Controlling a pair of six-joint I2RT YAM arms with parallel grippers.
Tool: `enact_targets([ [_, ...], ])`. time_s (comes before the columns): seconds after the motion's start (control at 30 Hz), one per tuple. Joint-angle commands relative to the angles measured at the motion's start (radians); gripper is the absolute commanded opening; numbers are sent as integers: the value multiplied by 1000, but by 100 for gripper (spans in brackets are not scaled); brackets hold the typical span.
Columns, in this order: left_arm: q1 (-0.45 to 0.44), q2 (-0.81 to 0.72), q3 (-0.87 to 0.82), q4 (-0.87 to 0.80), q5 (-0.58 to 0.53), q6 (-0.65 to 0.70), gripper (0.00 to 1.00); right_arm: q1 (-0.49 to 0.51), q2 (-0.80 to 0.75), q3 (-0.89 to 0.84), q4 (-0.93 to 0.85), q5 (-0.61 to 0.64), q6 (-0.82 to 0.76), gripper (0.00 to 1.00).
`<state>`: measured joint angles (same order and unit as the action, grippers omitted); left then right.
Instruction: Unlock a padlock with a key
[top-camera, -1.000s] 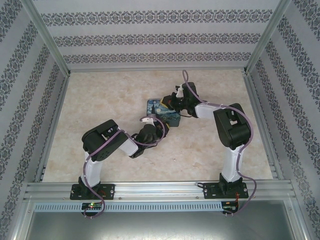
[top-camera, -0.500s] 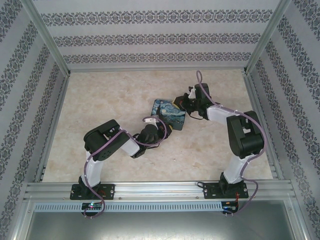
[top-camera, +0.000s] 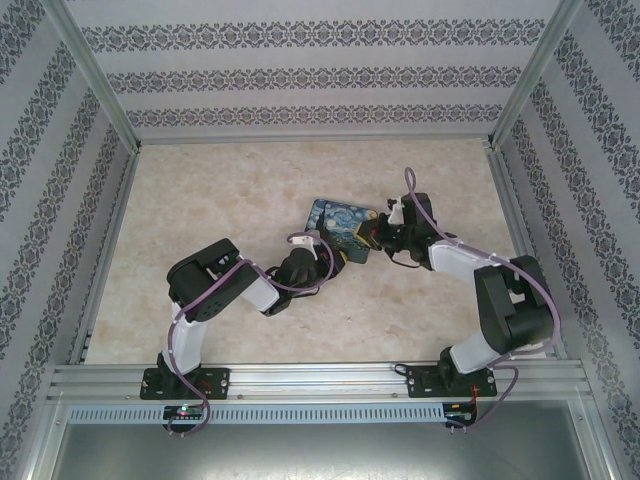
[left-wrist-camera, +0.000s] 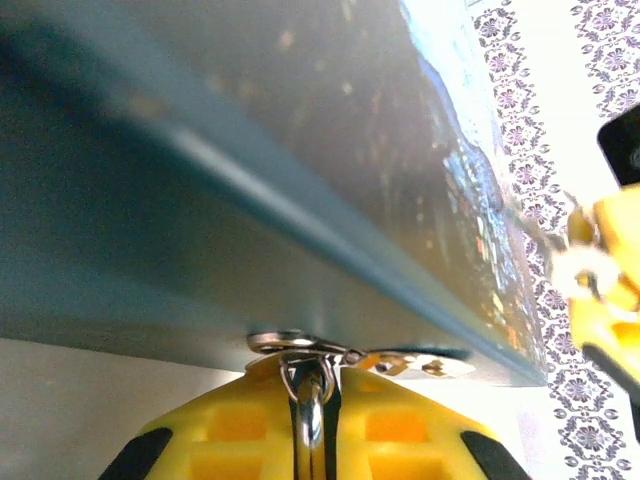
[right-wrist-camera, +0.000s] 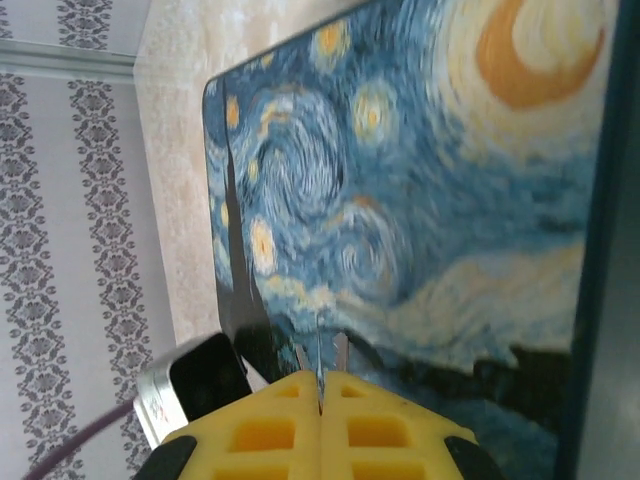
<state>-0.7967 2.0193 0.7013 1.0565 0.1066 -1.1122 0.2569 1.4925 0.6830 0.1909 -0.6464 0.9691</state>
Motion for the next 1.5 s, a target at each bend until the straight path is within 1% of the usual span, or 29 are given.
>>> enact_targets([
  [0.0, 9, -30, -32, -58, 57, -48, 0, -11, -71, -56, 6, -34, -23, 0],
  [0.1, 11, -47, -40, -71, 55, -46, 0, -18, -121, -99, 3, -33, -21, 0],
  [0.53, 20, -83, -51, -106, 47, -48, 0, -20, -310, -221, 5, -102, 17, 0],
  [0.63, 25, -90, -56, -96, 59, -58, 0, -6, -338, -257, 17, -103, 44, 0],
  [0.7, 30, -94, -58, -83, 74, -72, 0, 21, -349, -283, 25, -85, 58, 0],
  [0.83, 42, -99, -59, -41, 113, -119, 0, 85, -342, -321, 48, -33, 70, 0],
  [0.93, 47, -109, -57, -18, 141, -144, 0, 102, -331, -333, 66, -11, 69, 0],
  [1.0, 48, -119, -55, -18, 154, -153, 0, 103, -326, -363, 74, 3, 68, 0],
  [1.17, 50, -140, -59, 20, 178, -183, 0, 100, -298, -367, 99, 20, 71, 0],
  [1.37, 51, -147, -53, 38, 195, -229, 0, 92, -257, -346, 122, 20, 77, 0],
  [1.47, 50, -154, -50, 20, 202, -225, 0, 83, -235, -293, 123, 10, 69, 0],
])
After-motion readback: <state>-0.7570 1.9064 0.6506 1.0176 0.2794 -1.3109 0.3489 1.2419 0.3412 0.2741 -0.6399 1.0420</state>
